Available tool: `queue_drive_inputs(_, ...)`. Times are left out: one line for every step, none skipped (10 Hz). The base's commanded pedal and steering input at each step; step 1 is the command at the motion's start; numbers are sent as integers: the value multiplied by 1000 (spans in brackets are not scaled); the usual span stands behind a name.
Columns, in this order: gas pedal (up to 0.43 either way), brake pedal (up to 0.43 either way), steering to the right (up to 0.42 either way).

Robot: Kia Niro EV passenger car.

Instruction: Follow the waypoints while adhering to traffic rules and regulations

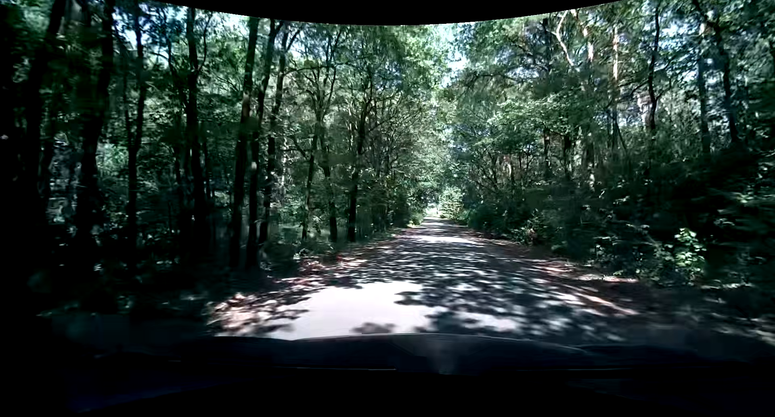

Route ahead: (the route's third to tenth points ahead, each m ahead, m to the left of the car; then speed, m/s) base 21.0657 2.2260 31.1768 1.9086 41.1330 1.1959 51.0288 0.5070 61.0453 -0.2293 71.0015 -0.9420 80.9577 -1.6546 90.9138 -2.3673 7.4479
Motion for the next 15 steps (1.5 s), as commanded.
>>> queue_drive_inputs(398, 6, 58)
queue_drive_inputs(398, 6, 57)
queue_drive_inputs(398, 6, 57)
queue_drive_inputs(398, 6, 53)
queue_drive_inputs(398, 6, 47)
queue_drive_inputs(398, 6, 39)
queue_drive_inputs(398, 6, 31)
queue_drive_inputs(398, 6, 26)
queue_drive_inputs(398, 6, 23)
queue_drive_inputs(398, 6, 21)
queue_drive_inputs(398, 6, 20)
queue_drive_inputs(398, 6, 18)
queue_drive_inputs(390, 6, 16)
queue_drive_inputs(390, 6, 16)
queue_drive_inputs(390, 6, 15)
